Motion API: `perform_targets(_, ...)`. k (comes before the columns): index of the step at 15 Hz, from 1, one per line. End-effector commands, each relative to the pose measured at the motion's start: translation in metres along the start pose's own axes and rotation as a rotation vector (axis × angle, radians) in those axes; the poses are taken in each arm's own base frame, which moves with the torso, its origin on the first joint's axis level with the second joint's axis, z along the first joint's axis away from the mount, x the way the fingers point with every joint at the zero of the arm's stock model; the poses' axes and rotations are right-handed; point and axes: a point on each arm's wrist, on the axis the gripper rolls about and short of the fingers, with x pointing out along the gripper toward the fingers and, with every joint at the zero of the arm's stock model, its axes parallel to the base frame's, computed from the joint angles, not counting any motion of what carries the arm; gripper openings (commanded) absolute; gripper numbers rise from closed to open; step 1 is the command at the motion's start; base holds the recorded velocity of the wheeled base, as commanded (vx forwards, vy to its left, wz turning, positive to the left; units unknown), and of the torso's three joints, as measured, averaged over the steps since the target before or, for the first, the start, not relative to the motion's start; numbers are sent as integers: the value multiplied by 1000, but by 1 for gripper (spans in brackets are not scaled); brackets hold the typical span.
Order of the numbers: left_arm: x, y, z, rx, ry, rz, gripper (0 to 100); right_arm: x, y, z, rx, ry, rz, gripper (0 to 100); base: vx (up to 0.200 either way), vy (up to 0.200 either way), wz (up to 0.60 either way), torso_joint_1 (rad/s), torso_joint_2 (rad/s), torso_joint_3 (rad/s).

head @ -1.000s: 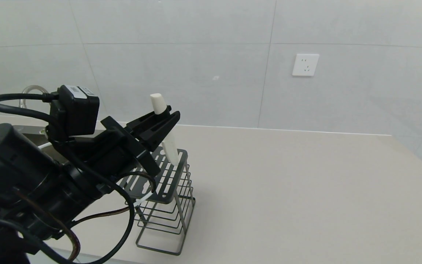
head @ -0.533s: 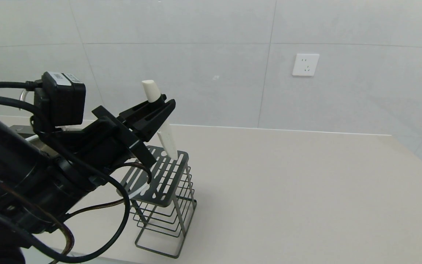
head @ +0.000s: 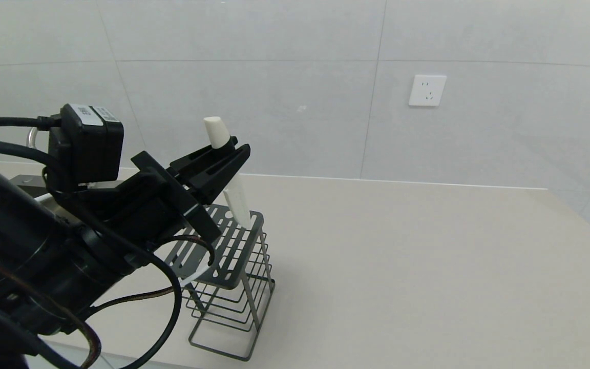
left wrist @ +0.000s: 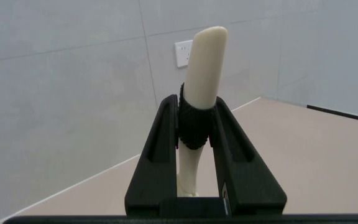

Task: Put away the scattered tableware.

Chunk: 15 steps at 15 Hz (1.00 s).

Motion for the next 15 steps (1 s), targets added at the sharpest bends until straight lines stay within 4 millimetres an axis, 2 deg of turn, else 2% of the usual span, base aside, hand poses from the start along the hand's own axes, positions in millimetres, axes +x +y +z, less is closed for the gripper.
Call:
perform_targets(1,-1,-1,-2,1,9,-4,0,0,0,0,0,1,1,100,0,0,0,0,0,0)
perform_targets(15,-10,-3,-12,-4,60,4,0,0,0,0,0,1,1,100,0,0,0,0,0,0)
